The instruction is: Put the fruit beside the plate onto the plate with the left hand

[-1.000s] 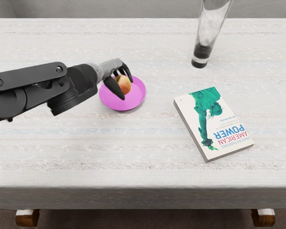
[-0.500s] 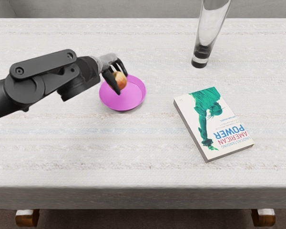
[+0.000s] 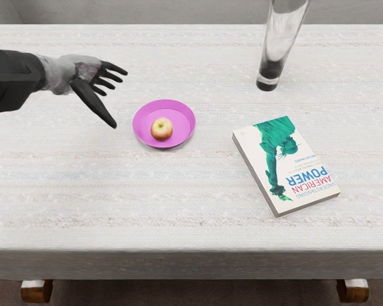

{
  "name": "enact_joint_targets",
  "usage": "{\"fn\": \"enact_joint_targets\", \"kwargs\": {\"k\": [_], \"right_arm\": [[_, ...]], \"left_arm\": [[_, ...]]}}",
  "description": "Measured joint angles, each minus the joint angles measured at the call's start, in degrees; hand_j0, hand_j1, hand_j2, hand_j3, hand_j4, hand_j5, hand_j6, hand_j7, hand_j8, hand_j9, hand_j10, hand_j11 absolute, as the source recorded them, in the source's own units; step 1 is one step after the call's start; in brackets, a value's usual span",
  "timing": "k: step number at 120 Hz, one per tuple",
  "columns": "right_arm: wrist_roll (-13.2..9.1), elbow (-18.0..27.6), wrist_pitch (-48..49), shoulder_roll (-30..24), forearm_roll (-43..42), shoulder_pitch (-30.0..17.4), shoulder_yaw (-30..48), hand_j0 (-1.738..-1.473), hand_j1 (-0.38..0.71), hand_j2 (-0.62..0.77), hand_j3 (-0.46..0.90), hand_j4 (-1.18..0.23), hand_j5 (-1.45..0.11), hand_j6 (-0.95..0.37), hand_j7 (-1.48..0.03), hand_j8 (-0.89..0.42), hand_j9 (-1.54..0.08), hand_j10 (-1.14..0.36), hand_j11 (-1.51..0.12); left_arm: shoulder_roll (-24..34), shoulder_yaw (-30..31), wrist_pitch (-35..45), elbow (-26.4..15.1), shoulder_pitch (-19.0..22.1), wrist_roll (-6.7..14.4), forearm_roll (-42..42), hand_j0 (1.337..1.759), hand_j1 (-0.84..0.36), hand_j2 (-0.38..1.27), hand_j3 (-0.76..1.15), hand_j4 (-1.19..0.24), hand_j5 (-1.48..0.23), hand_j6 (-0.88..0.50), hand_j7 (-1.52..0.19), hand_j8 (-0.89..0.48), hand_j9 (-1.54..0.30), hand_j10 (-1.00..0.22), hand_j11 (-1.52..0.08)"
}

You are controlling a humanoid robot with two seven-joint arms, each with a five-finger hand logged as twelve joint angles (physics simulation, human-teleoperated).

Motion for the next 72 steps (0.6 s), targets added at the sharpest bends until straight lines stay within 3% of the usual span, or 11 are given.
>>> {"fn": "enact_joint_targets", "kwargs": {"k": [17,23,34,55,72], "right_arm": [[0.01,0.05,0.09,0.00,0.01,-0.01,0.00,-1.658,-0.35,0.00,0.00,0.00,0.00,0.00,0.00,0.00,0.00,0.00,0.00],[0.01,0.06,0.13,0.00,0.01,-0.02,0.01,-1.658,-0.35,0.00,0.00,0.00,0.00,0.00,0.00,0.00,0.00,0.00,0.00],[0.01,0.07,0.17,0.00,0.03,-0.02,0.02,-1.658,-0.35,0.00,0.00,0.00,0.00,0.00,0.00,0.00,0.00,0.00,0.00],[-0.02,0.07,0.17,0.00,0.02,-0.02,0.02,-1.658,-0.35,0.00,0.00,0.00,0.00,0.00,0.00,0.00,0.00,0.00,0.00],[-0.02,0.07,0.13,0.00,0.01,0.03,0.02,-1.658,-0.35,0.00,0.00,0.00,0.00,0.00,0.00,0.00,0.00,0.00,0.00]], "left_arm": [[11.81,-2.20,-19.86,-2.66,1.52,0.00,-22.21,1.658,0.19,0.04,0.00,-0.14,-0.19,-0.13,-0.19,-0.13,-0.19,-0.14,-0.19],[16.06,-2.48,-23.64,-2.97,4.39,0.00,-29.79,1.658,0.19,0.04,0.00,-0.13,-0.18,-0.13,-0.18,-0.13,-0.18,-0.14,-0.18],[18.72,-2.75,-27.25,-3.05,8.54,0.00,-40.02,1.658,0.20,0.03,0.00,-0.12,-0.16,-0.12,-0.16,-0.12,-0.16,-0.13,-0.16],[22.49,-2.56,-29.33,-2.09,12.76,0.00,-46.90,1.658,0.27,0.01,0.00,-0.06,-0.09,-0.06,-0.09,-0.06,-0.09,-0.07,-0.09],[22.97,-2.40,-29.69,-0.31,13.30,0.00,-47.70,1.658,0.30,0.01,0.00,-0.04,-0.06,-0.04,-0.06,-0.04,-0.06,-0.04,-0.06]]}}
